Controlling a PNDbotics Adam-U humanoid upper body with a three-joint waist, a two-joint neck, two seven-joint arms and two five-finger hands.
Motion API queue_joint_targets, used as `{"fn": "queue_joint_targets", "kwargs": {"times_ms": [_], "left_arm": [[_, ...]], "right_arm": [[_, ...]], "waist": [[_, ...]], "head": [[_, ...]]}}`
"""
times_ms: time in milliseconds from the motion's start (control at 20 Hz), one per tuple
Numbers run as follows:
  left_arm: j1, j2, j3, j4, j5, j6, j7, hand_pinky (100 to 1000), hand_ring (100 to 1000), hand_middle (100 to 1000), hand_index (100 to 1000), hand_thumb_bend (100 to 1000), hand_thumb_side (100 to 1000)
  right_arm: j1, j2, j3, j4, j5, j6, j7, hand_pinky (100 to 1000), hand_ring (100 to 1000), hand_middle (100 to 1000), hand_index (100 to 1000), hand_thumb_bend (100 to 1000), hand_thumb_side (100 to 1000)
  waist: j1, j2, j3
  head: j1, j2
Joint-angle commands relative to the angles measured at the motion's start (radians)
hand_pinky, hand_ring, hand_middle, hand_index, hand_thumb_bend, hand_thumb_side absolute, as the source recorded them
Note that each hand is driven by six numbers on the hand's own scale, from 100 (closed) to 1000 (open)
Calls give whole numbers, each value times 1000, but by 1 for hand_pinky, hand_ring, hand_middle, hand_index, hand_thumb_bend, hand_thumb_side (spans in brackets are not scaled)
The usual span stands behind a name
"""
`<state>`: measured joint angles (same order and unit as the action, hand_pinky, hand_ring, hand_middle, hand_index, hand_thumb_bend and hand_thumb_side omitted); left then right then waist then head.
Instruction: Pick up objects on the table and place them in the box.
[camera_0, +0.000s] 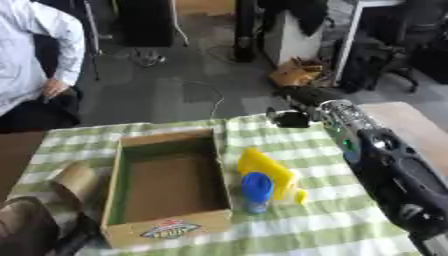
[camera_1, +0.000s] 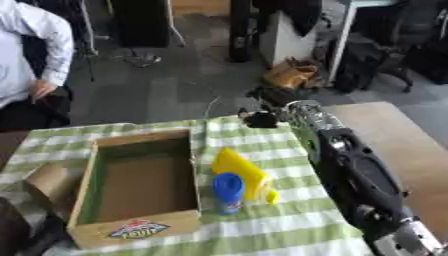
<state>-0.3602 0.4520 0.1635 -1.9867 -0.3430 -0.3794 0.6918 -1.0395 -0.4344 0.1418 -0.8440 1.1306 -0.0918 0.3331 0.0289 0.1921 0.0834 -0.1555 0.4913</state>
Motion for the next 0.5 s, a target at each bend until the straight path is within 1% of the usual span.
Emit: {"fn": "queue_joint_targets", "kwargs": {"times_ms": [50, 200, 250, 500], "left_arm": [[-10, 15, 3, -13, 3, 0, -4, 864, 916, 901, 883, 100, 1000], [-10, 16, 3, -13, 4, 0, -7, 864, 916, 899, 881, 100, 1000], [-10, 17, 3, -13, 4, 0, -7, 863, 916, 899, 880, 100, 1000], [-12, 17, 3, -13, 5, -1, -9, 863, 917, 895, 875, 100, 1000]], "right_arm": [[-12, -17, -1, -12, -30, 6, 47, 905, 972, 925, 983, 100, 1000], [-1, -25, 13, -25, -38, 15, 98, 913, 980, 925, 989, 106, 1000], [3, -26, 15, -26, -40, 18, 112, 911, 981, 925, 991, 124, 1000], [12, -29, 18, -29, -60, 28, 163, 917, 992, 936, 999, 145, 1000]], "waist": [[-2, -13, -2], [-5, -15, -5], [-5, -15, -5], [-5, -15, -9]], "head": [[11, 13], [14, 15], [16, 17], [21, 22]]}}
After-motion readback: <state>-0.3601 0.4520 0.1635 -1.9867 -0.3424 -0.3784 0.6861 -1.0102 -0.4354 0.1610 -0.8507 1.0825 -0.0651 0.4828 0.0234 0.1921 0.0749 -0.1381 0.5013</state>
